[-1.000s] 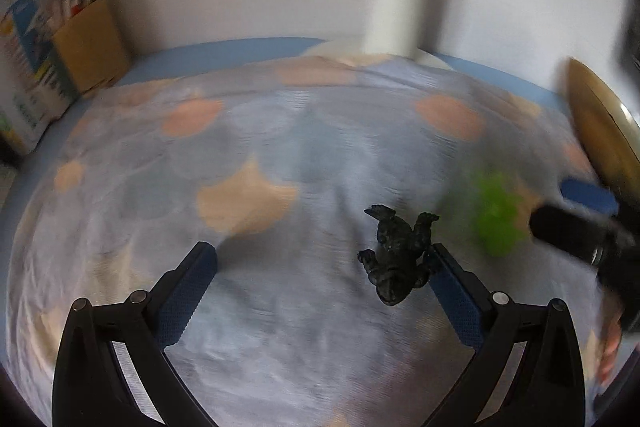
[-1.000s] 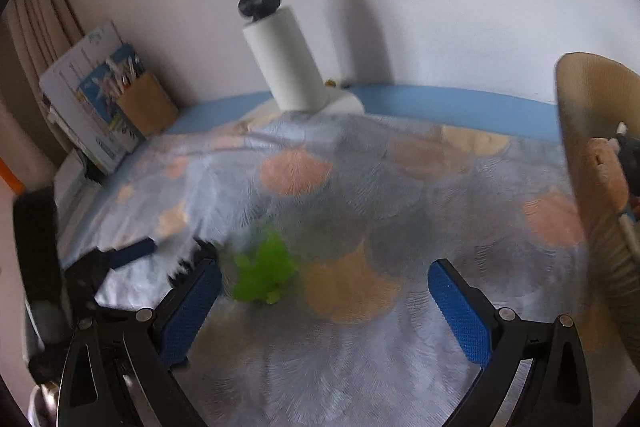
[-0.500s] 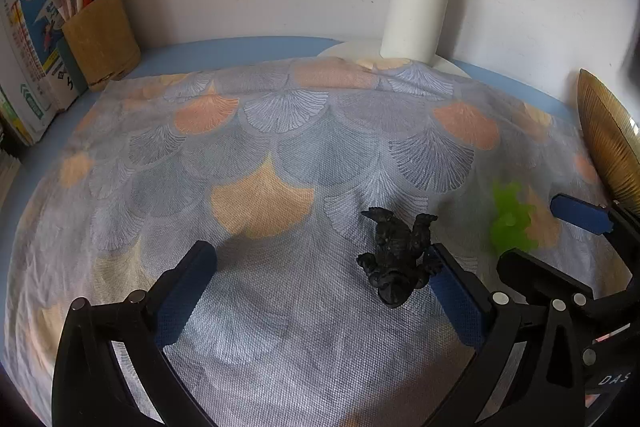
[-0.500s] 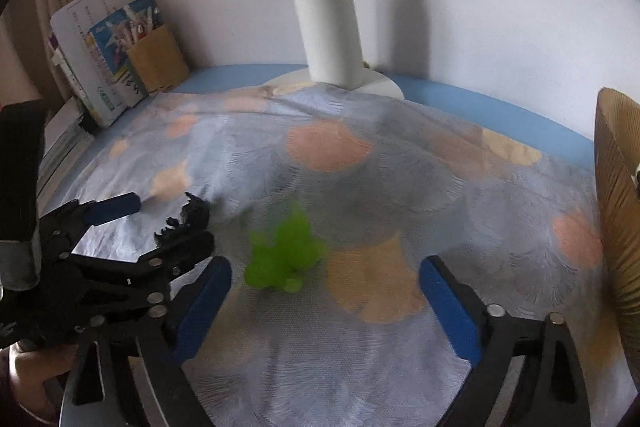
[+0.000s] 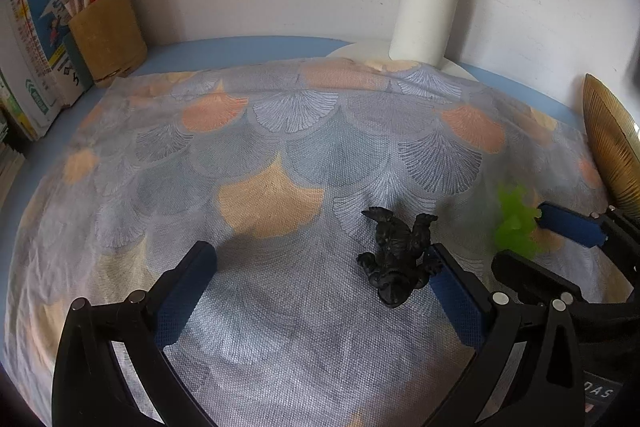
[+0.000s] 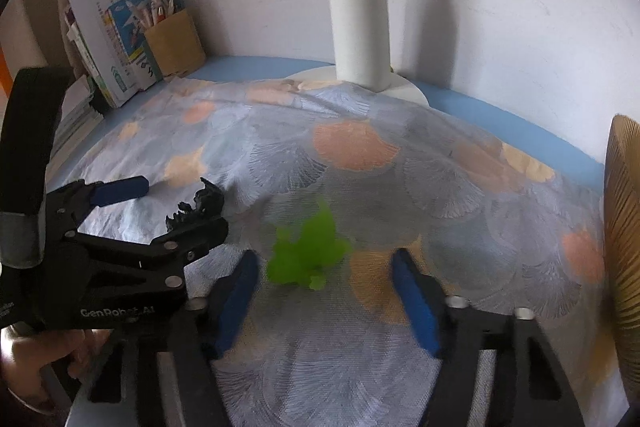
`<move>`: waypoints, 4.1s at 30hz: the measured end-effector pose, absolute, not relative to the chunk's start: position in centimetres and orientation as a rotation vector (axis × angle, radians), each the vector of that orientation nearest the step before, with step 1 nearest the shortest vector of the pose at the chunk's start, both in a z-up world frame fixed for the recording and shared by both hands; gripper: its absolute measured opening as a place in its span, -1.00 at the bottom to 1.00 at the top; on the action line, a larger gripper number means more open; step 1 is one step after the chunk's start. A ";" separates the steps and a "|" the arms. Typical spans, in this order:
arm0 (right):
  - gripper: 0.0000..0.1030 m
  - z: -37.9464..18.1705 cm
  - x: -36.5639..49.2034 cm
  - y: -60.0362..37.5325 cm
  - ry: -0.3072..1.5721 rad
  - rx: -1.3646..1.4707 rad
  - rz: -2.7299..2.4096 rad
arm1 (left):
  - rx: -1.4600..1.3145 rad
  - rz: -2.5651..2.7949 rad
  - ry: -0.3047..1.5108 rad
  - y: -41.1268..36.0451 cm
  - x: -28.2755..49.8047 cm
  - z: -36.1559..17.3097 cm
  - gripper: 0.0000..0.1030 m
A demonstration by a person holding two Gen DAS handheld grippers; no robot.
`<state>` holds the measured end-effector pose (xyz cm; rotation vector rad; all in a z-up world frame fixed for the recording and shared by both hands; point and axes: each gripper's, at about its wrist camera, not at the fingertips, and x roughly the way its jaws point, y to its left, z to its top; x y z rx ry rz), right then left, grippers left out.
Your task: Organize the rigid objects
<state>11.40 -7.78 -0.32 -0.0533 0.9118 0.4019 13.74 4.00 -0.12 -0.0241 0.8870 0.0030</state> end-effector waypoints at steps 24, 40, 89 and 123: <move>-0.43 0.9 10.0 -8.4 0.817 0.031 0.535 | -0.010 -0.009 0.822 3.1 12.6 0.8 -0.39; -0.43 3.8 6.4 -12.3 0.585 0.195 0.534 | -0.017 0.009 0.677 3.4 10.4 2.8 -0.39; 1.00 9.9 3.9 -44.9 0.708 0.701 -0.020 | 0.089 -0.500 0.773 -22.6 13.1 10.8 0.99; 1.00 1.9 -5.9 -16.5 1.012 0.178 0.092 | -0.010 -0.137 0.952 -0.8 -0.9 -0.6 0.99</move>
